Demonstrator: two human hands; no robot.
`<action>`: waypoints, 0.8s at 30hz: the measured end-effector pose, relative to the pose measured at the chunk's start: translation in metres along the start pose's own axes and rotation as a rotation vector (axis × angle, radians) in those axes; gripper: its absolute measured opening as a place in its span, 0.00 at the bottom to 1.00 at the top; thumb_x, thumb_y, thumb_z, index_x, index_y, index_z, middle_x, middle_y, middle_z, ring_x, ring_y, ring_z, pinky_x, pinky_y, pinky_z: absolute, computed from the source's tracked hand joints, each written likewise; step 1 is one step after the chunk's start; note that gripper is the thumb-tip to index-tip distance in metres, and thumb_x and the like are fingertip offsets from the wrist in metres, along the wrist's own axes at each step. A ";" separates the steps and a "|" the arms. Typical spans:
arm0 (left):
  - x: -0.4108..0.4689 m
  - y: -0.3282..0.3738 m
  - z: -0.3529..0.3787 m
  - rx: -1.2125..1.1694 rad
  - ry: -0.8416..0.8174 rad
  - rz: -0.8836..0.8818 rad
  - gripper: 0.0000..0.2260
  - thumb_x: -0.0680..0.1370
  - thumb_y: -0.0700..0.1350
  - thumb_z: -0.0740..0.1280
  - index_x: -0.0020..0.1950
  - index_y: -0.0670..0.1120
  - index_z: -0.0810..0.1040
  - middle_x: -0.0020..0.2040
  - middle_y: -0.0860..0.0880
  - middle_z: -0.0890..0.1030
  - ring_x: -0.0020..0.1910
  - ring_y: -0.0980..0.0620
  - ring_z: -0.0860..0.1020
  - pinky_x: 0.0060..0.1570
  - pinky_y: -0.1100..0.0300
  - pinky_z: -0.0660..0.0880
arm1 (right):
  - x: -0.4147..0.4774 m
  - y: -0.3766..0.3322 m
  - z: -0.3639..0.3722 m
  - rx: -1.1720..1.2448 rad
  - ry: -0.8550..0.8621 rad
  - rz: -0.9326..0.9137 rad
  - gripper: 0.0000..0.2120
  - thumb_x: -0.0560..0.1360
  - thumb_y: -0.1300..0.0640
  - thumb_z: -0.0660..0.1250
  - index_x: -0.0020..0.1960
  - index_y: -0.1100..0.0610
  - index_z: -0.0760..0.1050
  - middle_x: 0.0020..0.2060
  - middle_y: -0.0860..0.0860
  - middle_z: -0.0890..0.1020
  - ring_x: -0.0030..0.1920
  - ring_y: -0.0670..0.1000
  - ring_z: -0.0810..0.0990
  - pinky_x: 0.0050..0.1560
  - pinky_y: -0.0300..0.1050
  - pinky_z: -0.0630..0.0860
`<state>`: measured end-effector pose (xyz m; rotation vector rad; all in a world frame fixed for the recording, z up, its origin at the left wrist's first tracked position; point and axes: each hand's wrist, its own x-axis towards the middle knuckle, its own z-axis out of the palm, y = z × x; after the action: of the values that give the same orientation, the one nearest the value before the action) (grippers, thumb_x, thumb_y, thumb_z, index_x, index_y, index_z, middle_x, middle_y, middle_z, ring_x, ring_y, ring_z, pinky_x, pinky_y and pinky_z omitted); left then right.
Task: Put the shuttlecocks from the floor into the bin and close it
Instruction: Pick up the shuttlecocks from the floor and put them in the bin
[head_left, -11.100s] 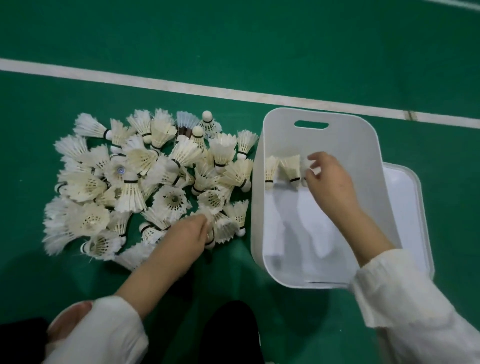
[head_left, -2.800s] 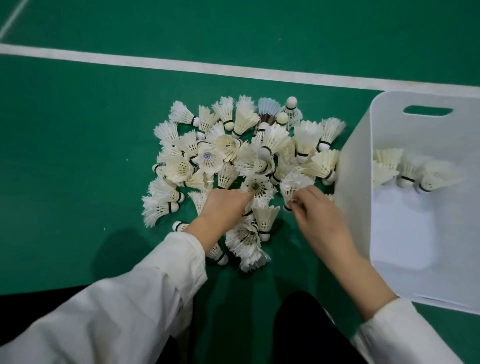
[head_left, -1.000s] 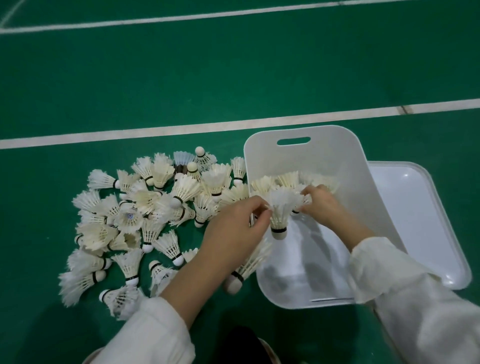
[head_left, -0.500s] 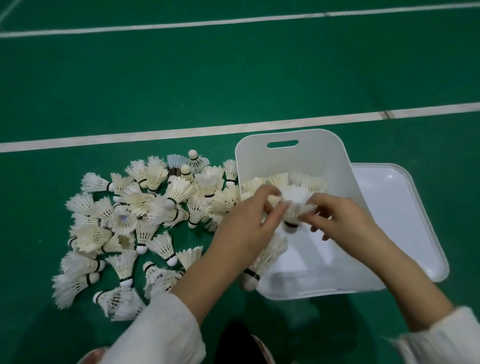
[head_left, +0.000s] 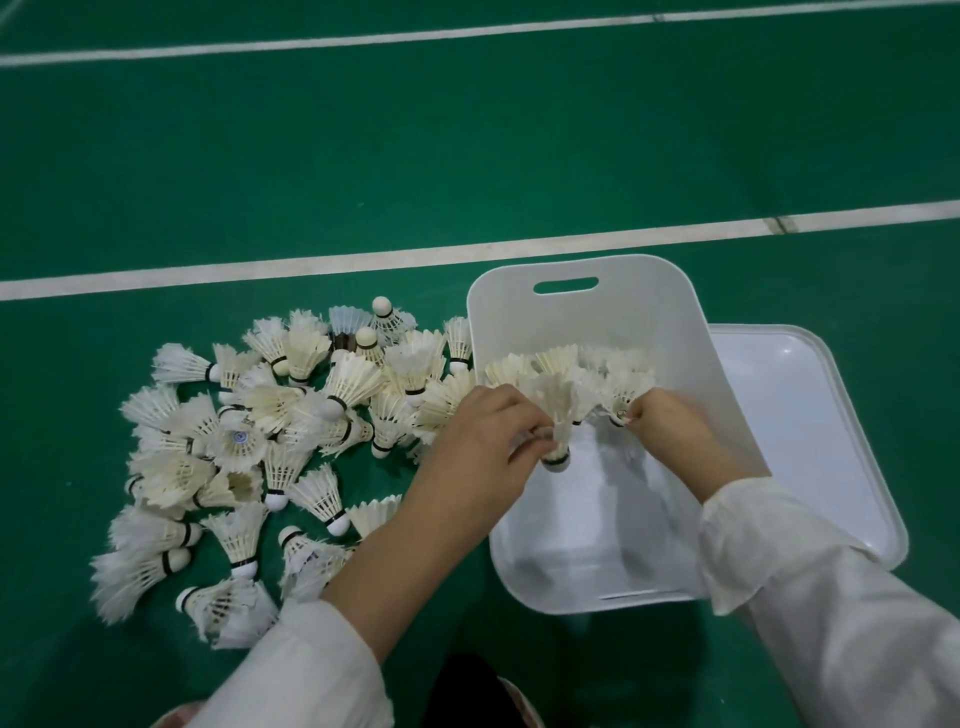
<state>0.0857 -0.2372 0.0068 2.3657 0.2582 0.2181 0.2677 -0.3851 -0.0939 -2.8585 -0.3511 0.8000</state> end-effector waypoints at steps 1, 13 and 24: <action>0.000 -0.001 0.000 -0.001 -0.001 -0.001 0.04 0.74 0.43 0.69 0.47 0.43 0.80 0.43 0.55 0.73 0.46 0.55 0.69 0.48 0.75 0.62 | 0.006 0.004 0.005 -0.005 -0.001 0.002 0.05 0.67 0.63 0.62 0.34 0.59 0.75 0.35 0.57 0.78 0.39 0.59 0.78 0.43 0.44 0.74; -0.005 -0.004 0.005 -0.028 -0.042 -0.020 0.04 0.76 0.44 0.67 0.48 0.45 0.77 0.43 0.55 0.73 0.46 0.56 0.68 0.47 0.73 0.63 | -0.012 0.003 0.000 -0.234 -0.231 -0.088 0.21 0.76 0.65 0.58 0.68 0.56 0.64 0.60 0.60 0.75 0.53 0.58 0.75 0.52 0.47 0.72; 0.001 -0.002 0.000 -0.023 -0.024 -0.042 0.05 0.76 0.42 0.66 0.49 0.43 0.78 0.46 0.51 0.76 0.47 0.52 0.69 0.43 0.69 0.61 | -0.066 0.004 -0.048 -0.272 -0.088 -0.149 0.18 0.76 0.58 0.62 0.65 0.57 0.68 0.60 0.59 0.76 0.59 0.59 0.75 0.57 0.47 0.71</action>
<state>0.0862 -0.2356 0.0055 2.3362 0.2927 0.1720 0.2390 -0.4102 -0.0212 -3.0009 -0.7272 0.9140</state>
